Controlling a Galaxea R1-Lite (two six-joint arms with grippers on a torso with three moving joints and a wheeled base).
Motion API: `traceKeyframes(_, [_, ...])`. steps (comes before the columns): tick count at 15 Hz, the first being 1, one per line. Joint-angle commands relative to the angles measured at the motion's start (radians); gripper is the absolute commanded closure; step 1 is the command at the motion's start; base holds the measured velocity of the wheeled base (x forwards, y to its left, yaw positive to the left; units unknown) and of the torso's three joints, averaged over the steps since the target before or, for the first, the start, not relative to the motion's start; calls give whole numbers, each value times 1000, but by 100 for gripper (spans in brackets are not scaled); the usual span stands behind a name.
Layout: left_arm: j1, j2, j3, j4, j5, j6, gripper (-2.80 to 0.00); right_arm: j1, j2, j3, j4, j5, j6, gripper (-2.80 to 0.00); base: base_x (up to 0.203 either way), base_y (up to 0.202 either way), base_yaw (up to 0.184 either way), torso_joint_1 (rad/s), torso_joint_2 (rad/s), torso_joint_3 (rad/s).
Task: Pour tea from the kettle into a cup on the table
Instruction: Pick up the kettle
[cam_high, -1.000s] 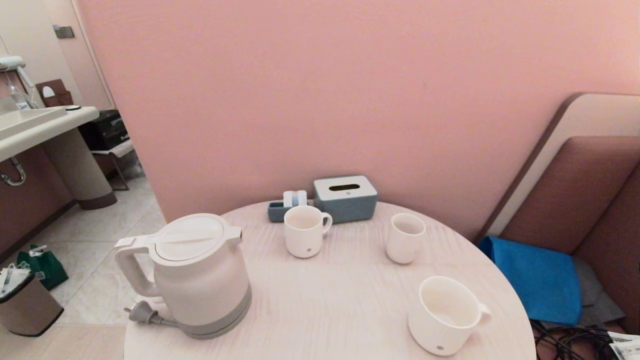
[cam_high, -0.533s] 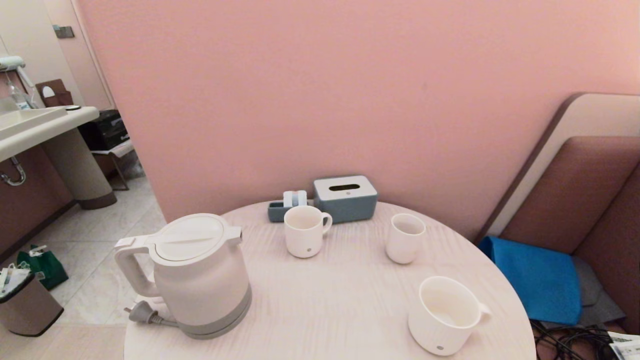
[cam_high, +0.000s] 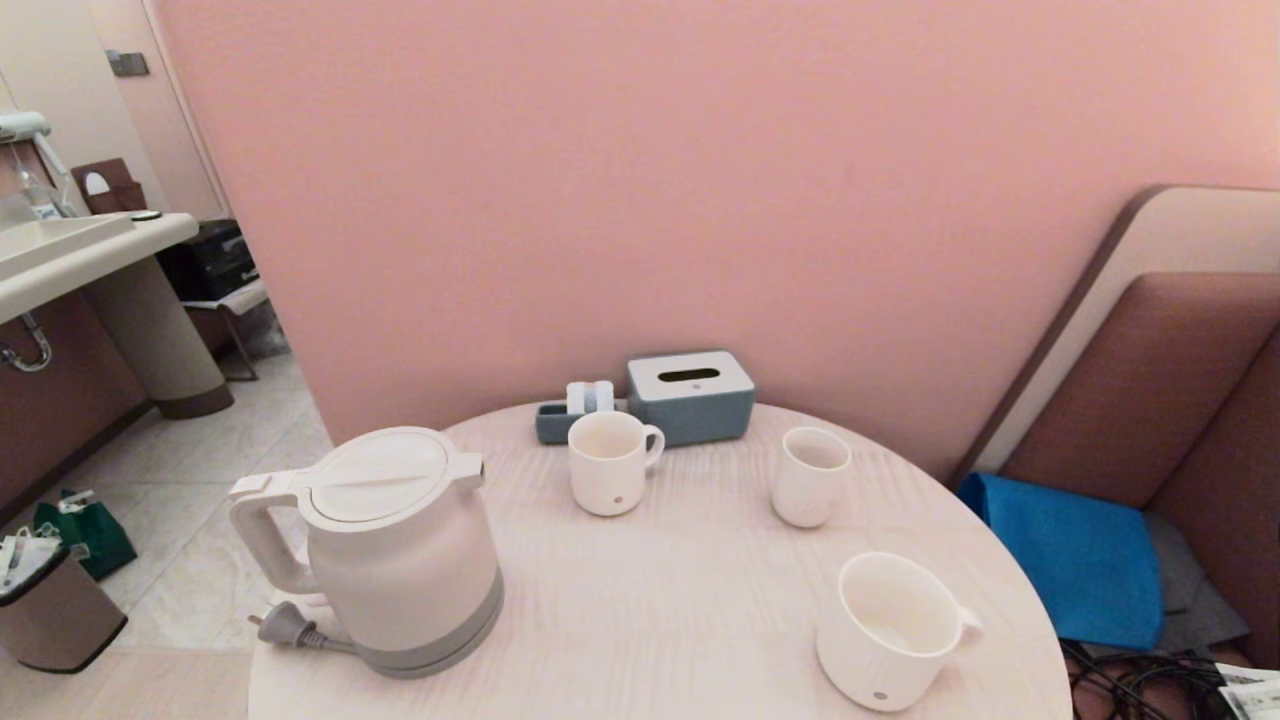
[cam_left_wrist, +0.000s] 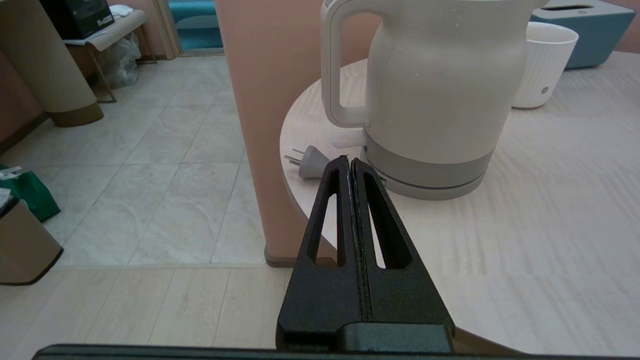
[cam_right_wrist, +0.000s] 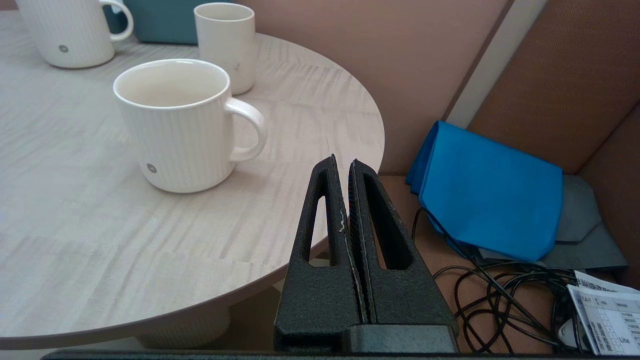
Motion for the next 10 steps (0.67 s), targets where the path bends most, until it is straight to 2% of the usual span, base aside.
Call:
traceKeyframes(1, [0, 0, 0, -2, 0, 3, 0, 0, 0, -1, 0, 0, -1, 0, 0, 0, 0, 0, 0, 0])
traceKeyframes(10, [0, 0, 0, -2, 0, -1, 0, 0, 0, 0, 0, 0, -1, 0, 0, 0, 0, 0, 0, 0])
